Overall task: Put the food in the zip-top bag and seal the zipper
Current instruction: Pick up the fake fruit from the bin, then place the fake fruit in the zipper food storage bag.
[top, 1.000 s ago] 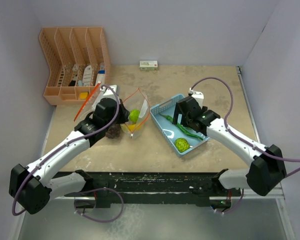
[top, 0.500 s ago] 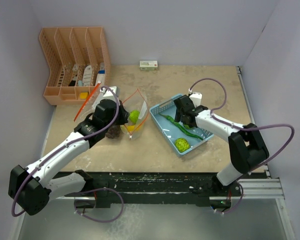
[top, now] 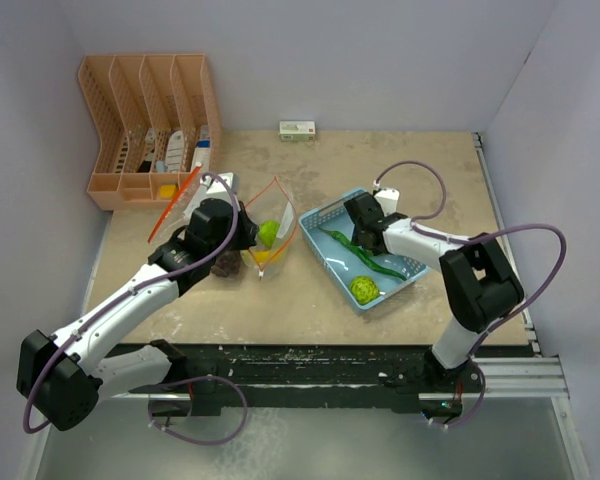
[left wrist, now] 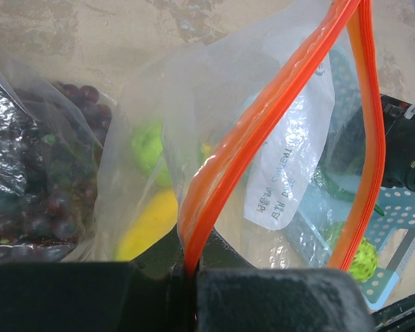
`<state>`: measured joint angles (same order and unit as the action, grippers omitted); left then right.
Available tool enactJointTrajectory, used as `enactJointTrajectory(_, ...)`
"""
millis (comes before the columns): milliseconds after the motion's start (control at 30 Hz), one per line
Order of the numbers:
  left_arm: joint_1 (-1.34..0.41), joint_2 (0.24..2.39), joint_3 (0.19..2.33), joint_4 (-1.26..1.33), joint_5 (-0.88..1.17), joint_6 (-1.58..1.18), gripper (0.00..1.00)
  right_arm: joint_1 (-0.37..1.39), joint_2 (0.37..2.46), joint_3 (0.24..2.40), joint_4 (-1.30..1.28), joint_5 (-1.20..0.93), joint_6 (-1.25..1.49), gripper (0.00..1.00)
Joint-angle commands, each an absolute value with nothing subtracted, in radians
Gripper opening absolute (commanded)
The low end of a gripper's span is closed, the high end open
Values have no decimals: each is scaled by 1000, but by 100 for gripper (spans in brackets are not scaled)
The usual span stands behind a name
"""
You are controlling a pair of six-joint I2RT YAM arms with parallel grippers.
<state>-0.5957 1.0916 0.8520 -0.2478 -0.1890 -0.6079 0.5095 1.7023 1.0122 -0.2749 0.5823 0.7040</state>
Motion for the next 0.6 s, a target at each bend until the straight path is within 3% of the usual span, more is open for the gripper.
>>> enactJointTrajectory(0, -594, 1076, 839, -202, -189, -598, 0, 506, 1634, 977, -248, 574, 711, 56)
enactJointTrajectory(133, -593, 1080, 840, -208, -194, -597, 0, 508, 1523, 984, -264, 540, 653, 46)
enactJointTrajectory(333, -594, 1089, 842, -216, -202, -593, 0, 718, 1295, 1044, -198, 460, 496, 46)
enactJointTrajectory(567, -594, 1085, 847, -224, -208, -599, 0, 802, 1235, 1122, 51, 72, 483, 44)
